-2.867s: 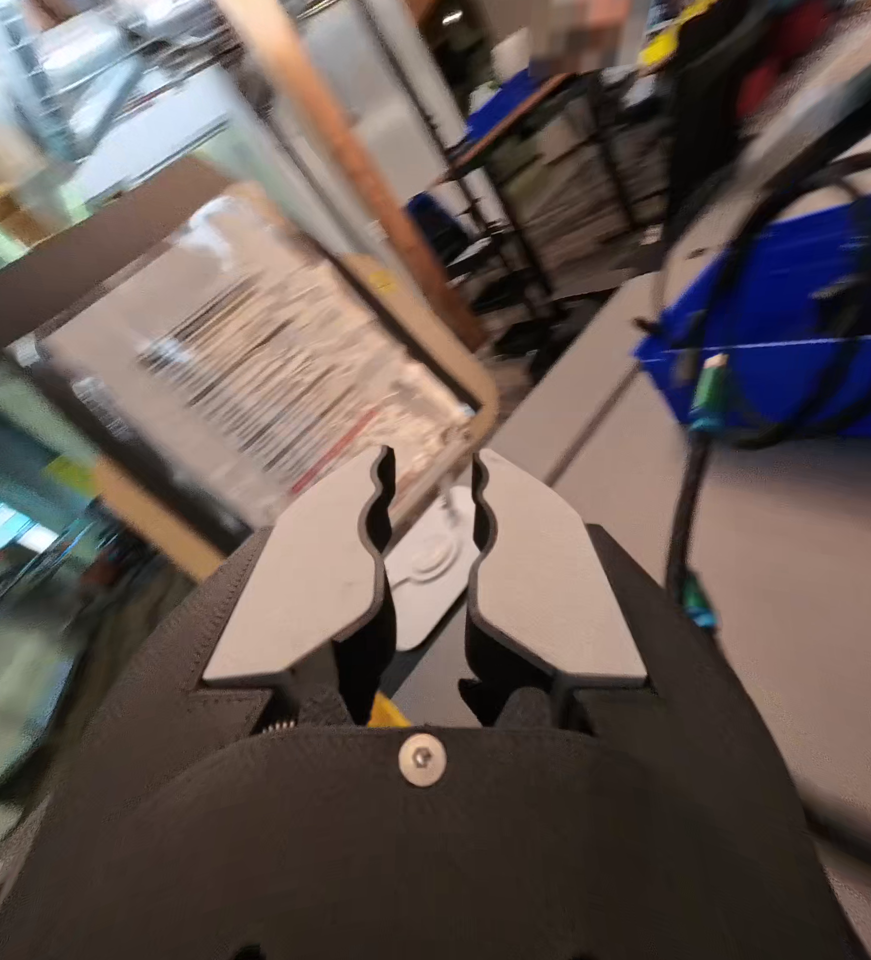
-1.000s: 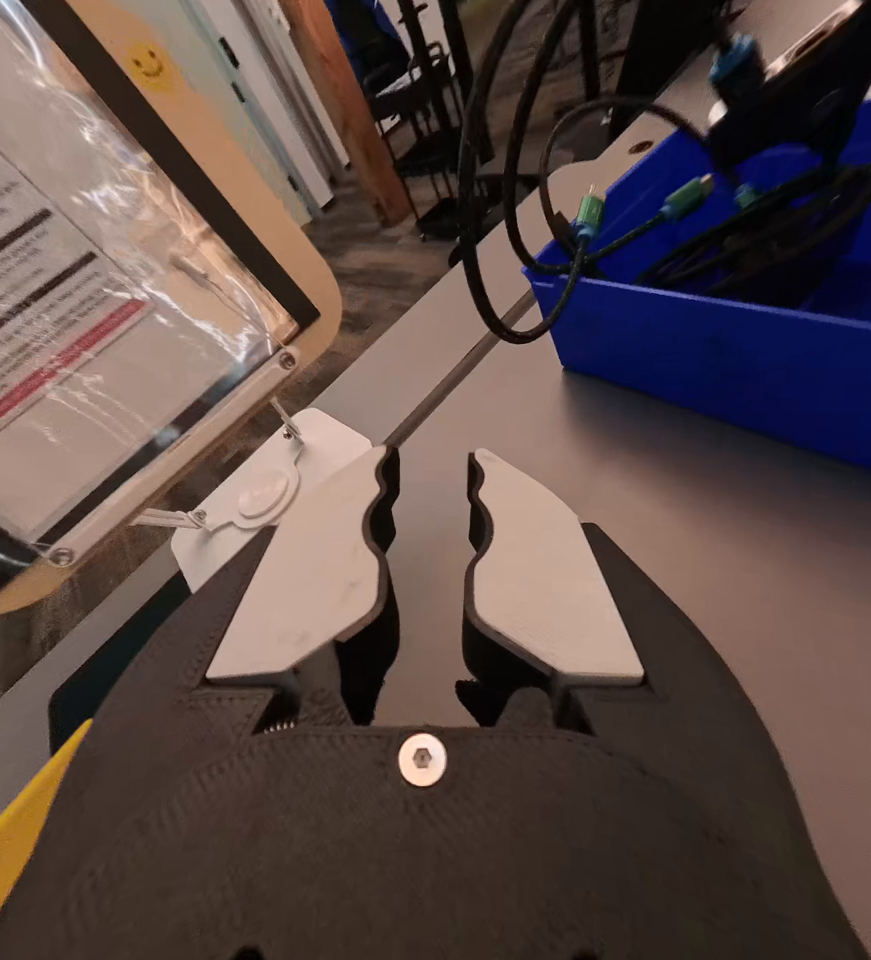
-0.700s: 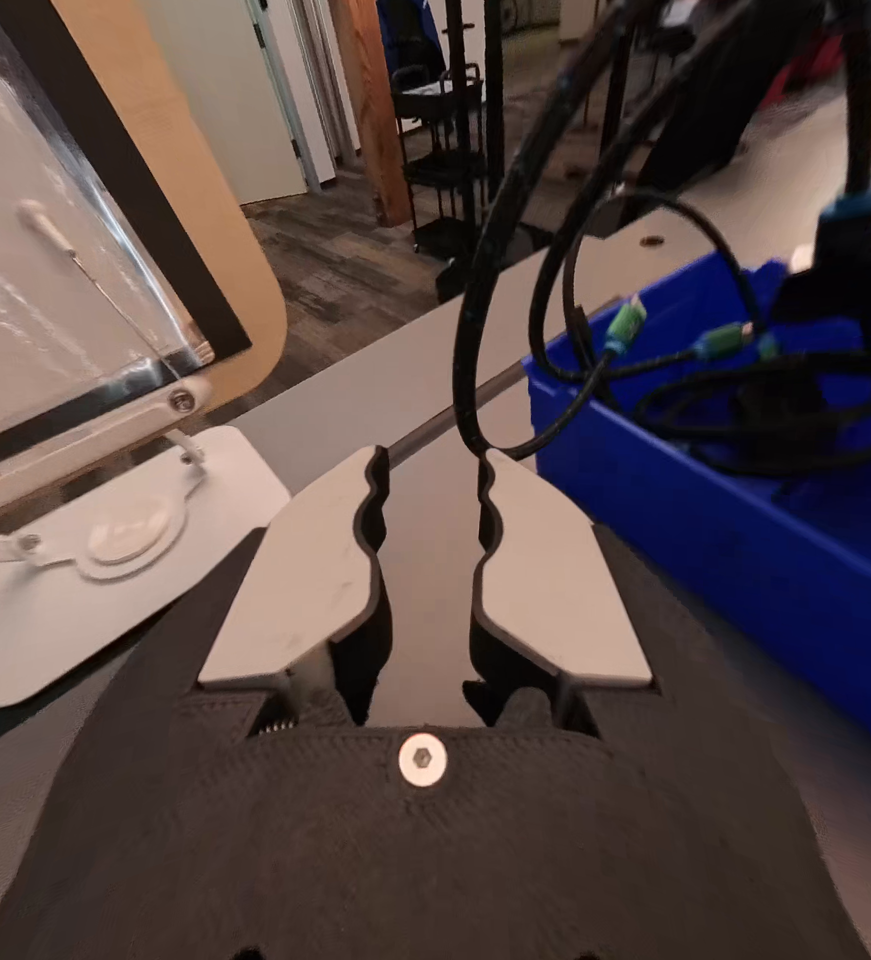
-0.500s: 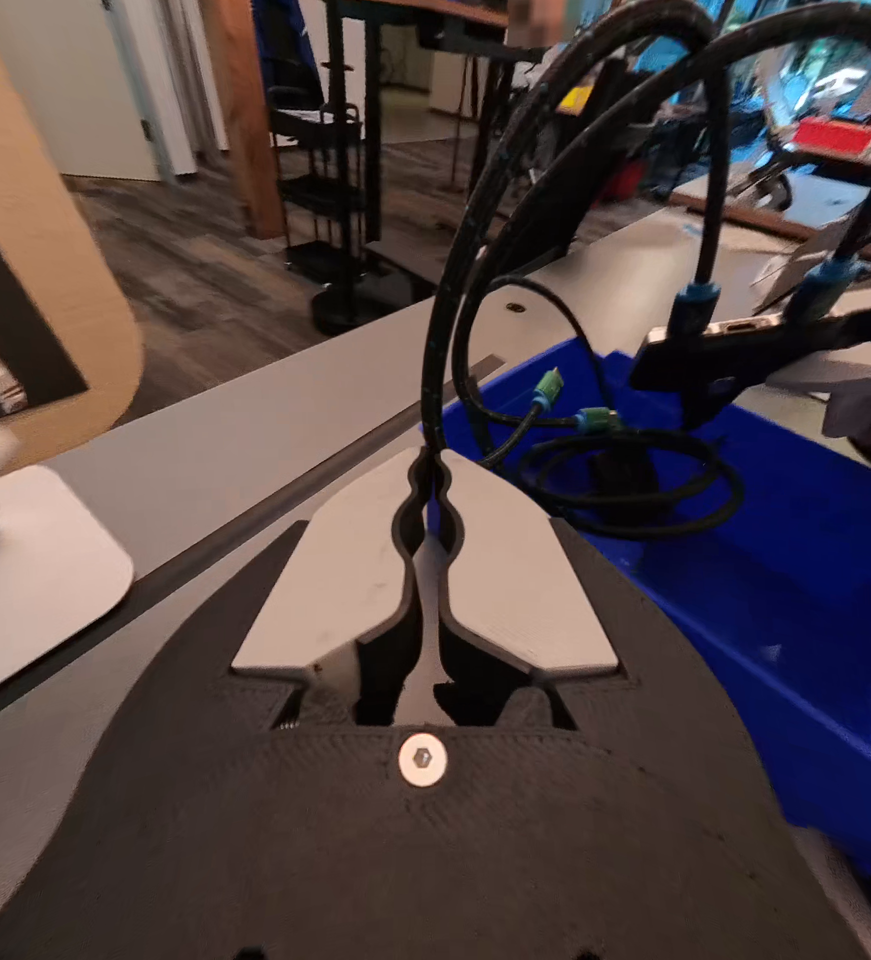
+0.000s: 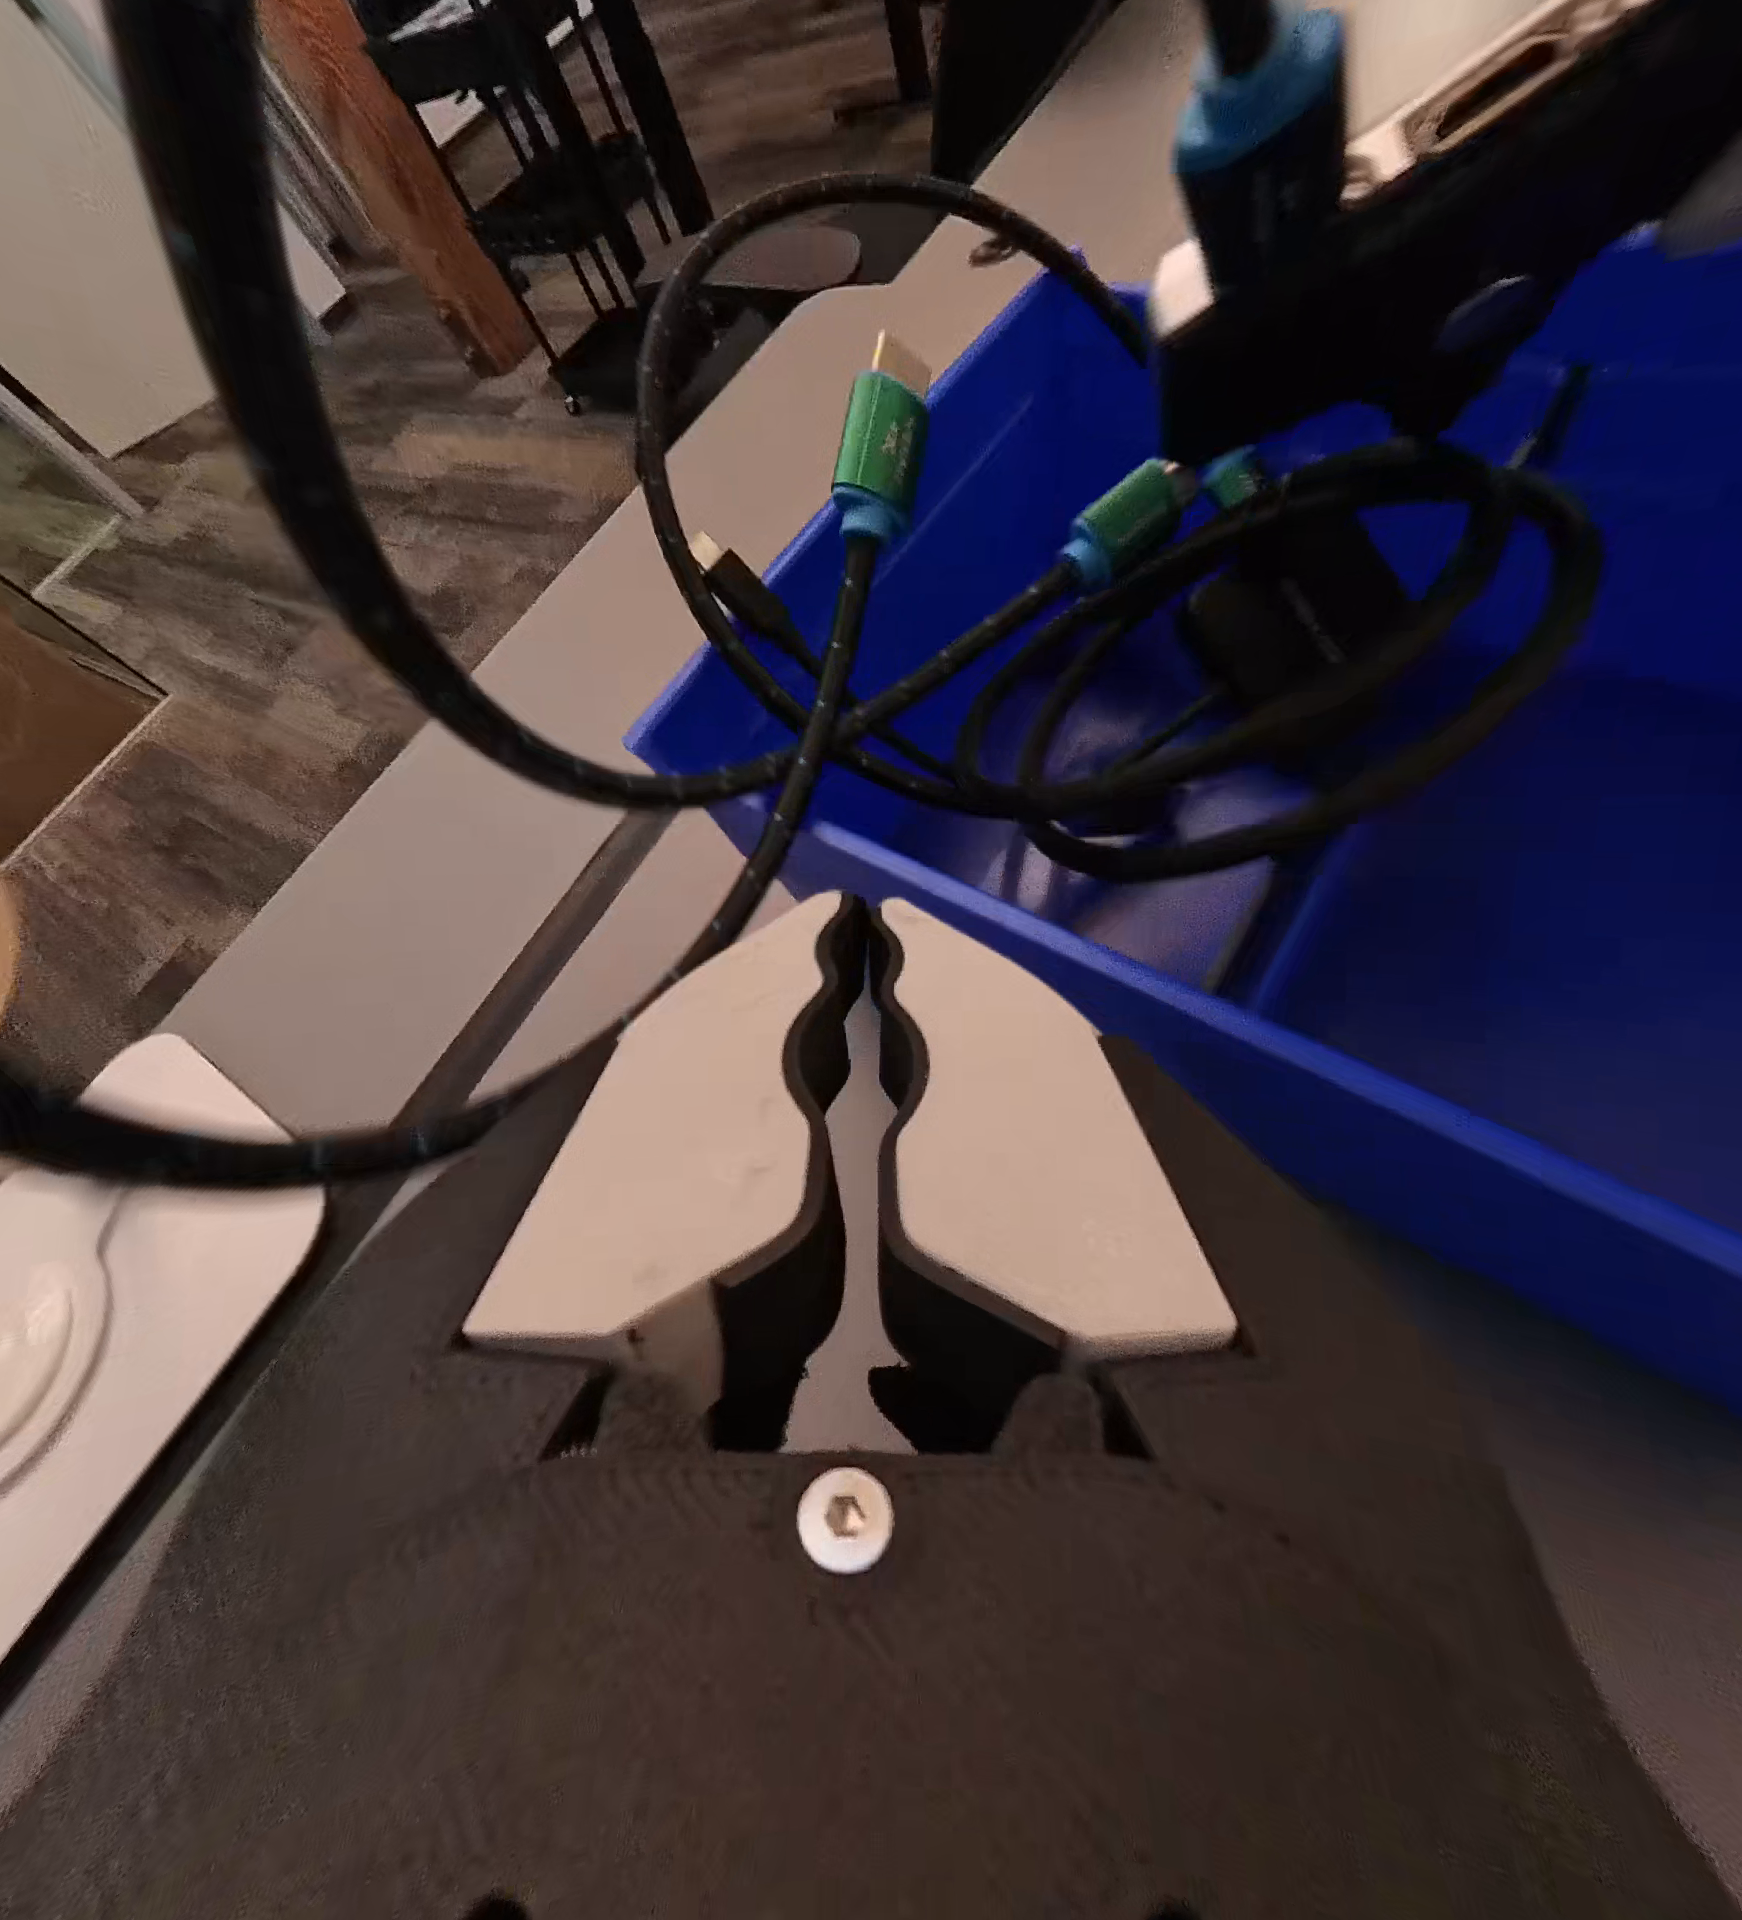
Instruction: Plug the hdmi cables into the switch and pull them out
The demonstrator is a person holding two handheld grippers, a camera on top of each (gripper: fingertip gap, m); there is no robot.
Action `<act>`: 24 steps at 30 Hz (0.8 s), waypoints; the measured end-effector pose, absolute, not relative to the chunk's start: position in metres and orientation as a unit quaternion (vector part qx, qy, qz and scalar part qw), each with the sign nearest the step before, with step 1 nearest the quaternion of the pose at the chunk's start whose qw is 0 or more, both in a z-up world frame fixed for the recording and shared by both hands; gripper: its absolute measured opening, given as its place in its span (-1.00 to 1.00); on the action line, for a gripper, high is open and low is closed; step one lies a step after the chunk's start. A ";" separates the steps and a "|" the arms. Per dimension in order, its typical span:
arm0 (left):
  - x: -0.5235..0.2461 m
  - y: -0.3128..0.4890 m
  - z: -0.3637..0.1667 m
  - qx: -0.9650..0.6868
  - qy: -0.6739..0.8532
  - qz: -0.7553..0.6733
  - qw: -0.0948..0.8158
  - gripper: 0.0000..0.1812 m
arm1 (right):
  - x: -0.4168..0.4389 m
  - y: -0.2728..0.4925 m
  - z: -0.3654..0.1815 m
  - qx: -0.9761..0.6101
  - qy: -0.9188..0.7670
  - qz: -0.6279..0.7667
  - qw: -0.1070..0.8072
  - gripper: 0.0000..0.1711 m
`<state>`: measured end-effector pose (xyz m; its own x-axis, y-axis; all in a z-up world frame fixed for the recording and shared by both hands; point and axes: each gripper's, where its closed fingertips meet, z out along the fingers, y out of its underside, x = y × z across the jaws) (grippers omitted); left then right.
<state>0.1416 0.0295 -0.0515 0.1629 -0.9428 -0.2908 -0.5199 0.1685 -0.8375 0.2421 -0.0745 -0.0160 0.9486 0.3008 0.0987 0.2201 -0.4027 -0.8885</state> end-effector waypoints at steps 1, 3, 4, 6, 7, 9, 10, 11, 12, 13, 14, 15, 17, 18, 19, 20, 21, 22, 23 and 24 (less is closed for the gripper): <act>0.135 0.024 -0.050 -0.599 0.606 -0.233 0.469 -1.00 | 0.242 -0.075 -0.017 -0.840 -0.155 0.037 0.518 -0.66; 0.120 0.010 -0.046 -0.594 0.607 -0.253 0.464 -0.99 | 0.240 -0.078 -0.018 -0.844 -0.166 0.028 0.510 -0.65; 0.113 0.003 -0.044 -0.594 0.607 -0.265 0.457 -0.96 | 0.237 -0.081 -0.019 -0.847 -0.174 0.029 0.502 -0.63; 0.096 -0.012 -0.039 -0.597 0.613 -0.286 0.433 -0.90 | 0.233 -0.089 -0.025 -0.863 -0.181 0.033 0.471 -0.53; 0.088 -0.018 -0.036 -0.599 0.615 -0.295 0.420 -0.88 | 0.234 -0.094 -0.031 -0.876 -0.178 0.028 0.447 -0.44; 0.072 -0.029 -0.025 -0.600 0.610 -0.314 0.413 -0.88 | 0.233 -0.102 -0.041 -0.894 -0.178 0.029 0.411 -0.36; 0.065 -0.034 -0.018 -0.597 0.605 -0.325 0.414 -0.88 | 0.232 -0.105 -0.045 -0.899 -0.181 0.029 0.397 -0.35; 0.058 -0.039 -0.012 -0.594 0.601 -0.338 0.415 -0.88 | 0.232 -0.107 -0.048 -0.903 -0.182 0.030 0.388 -0.34; 0.053 -0.043 -0.007 -0.591 0.596 -0.349 0.417 -0.88 | 0.231 -0.108 -0.049 -0.906 -0.180 0.033 0.382 -0.35; 0.048 -0.045 -0.003 -0.590 0.591 -0.356 0.420 -0.88 | 0.230 -0.109 -0.050 -0.908 -0.178 0.036 0.377 -0.35; 0.044 -0.047 -0.002 -0.590 0.591 -0.356 0.418 -0.89 | 0.229 -0.110 -0.052 -0.912 -0.170 0.041 0.370 -0.36; 0.041 -0.048 -0.003 -0.594 0.597 -0.350 0.411 -0.89 | 0.228 -0.114 -0.054 -0.918 -0.162 0.048 0.358 -0.36; 0.035 -0.047 -0.003 -0.602 0.599 -0.339 0.404 -0.90 | 0.229 -0.121 -0.056 -0.928 -0.154 0.044 0.337 -0.34; 0.034 -0.048 0.000 -0.597 0.599 -0.339 0.410 -0.91 | 0.230 -0.121 -0.055 -0.927 -0.157 0.031 0.340 -0.33; 0.033 -0.048 0.003 -0.591 0.600 -0.337 0.421 -0.91 | 0.231 -0.119 -0.051 -0.921 -0.167 0.020 0.352 -0.34; 0.032 -0.047 0.006 -0.583 0.603 -0.329 0.433 -0.90 | 0.230 -0.116 -0.048 -0.914 -0.177 0.012 0.365 -0.34; 0.030 -0.048 0.009 -0.574 0.609 -0.323 0.443 -0.91 | 0.229 -0.113 -0.046 -0.909 -0.182 0.012 0.375 -0.34; 0.028 -0.048 0.017 -0.563 0.610 -0.321 0.456 -0.93 | 0.229 -0.112 -0.045 -0.907 -0.183 0.014 0.380 -0.34; 0.024 -0.046 0.027 -0.552 0.604 -0.321 0.476 -0.92 | 0.229 -0.110 -0.045 -0.906 -0.185 0.015 0.381 -0.34; 0.019 -0.043 0.038 -0.544 0.594 -0.318 0.501 -0.90 | 0.229 -0.109 -0.044 -0.904 -0.188 0.013 0.383 -0.35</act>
<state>0.0195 -0.0426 0.0381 0.0930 -0.9641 -0.2486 -0.3278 0.2062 -0.9220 0.2287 -0.1094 -0.0436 0.9286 0.3506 0.1214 0.3311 -0.6352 -0.6978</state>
